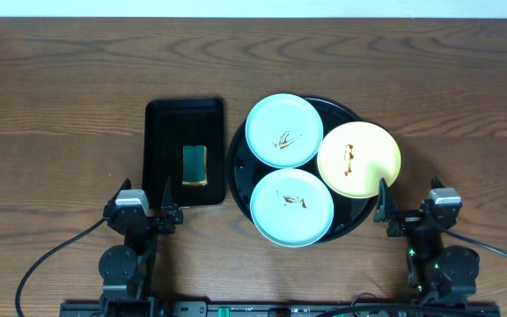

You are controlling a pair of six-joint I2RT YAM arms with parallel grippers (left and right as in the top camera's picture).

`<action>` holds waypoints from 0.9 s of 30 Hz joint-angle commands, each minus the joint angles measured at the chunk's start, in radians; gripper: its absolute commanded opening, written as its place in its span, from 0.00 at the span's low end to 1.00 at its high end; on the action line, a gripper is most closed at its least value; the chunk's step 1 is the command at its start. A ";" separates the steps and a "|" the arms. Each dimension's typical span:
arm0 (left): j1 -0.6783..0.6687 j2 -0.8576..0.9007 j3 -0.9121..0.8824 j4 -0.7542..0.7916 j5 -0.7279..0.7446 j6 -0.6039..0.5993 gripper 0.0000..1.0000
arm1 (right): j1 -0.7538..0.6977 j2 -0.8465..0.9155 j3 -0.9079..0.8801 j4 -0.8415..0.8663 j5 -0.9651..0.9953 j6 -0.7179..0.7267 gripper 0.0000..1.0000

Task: Clean dirty plates on tray and stack at the side
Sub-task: 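Move the left gripper down onto the green-orange sponge in the black tray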

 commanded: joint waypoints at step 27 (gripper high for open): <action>0.004 0.105 0.109 -0.094 0.021 -0.143 0.84 | 0.006 0.505 0.500 -0.349 -0.183 -0.060 0.99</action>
